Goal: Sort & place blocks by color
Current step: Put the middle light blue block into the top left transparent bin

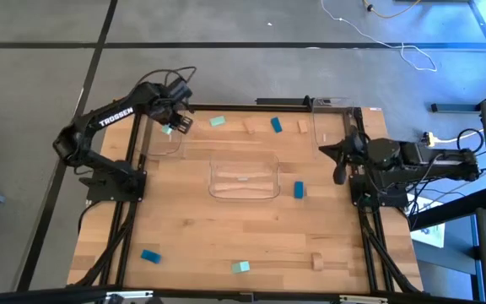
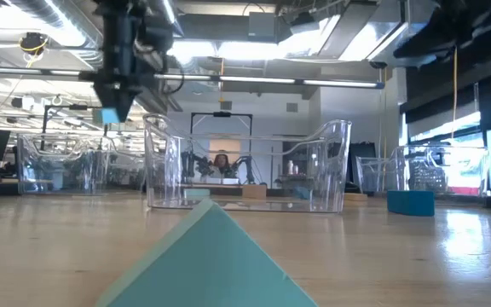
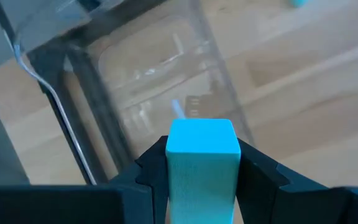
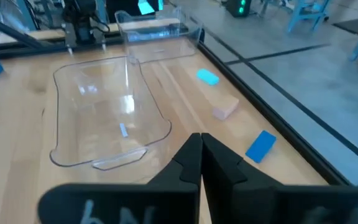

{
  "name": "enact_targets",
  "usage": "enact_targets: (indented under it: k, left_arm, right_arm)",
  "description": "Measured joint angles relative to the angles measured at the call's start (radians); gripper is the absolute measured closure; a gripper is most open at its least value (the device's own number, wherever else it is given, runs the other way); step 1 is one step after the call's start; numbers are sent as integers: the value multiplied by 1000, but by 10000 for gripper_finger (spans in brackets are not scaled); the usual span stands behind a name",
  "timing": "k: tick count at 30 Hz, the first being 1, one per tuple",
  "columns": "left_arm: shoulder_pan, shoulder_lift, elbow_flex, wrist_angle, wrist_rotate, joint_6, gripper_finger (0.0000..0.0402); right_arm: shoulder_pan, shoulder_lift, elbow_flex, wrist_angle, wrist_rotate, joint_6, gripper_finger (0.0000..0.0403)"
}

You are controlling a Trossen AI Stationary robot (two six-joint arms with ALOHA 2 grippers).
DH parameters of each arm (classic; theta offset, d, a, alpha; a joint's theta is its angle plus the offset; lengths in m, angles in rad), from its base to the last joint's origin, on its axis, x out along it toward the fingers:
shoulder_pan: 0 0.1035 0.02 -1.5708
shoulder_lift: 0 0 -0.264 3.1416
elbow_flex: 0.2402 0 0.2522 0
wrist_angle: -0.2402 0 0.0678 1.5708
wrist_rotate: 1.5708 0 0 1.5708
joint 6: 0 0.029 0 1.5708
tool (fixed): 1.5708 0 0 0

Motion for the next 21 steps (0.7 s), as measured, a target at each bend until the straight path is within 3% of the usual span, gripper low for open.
enact_targets:
  k: [5, 16, 21]
  left_arm:
    - [94, 1, -125, 177, 120, 12, 274]
    - [180, 1, -309, 298, 146, 36, 274]
    - [192, 0, -351, 316, 146, 62, 250]
  right_arm:
    - [0, 110, 101, -62, 0, 6, 393]
    - [0, 240, 152, -77, 26, 22, 393]
    - [0, 268, 152, -76, 25, 35, 393]
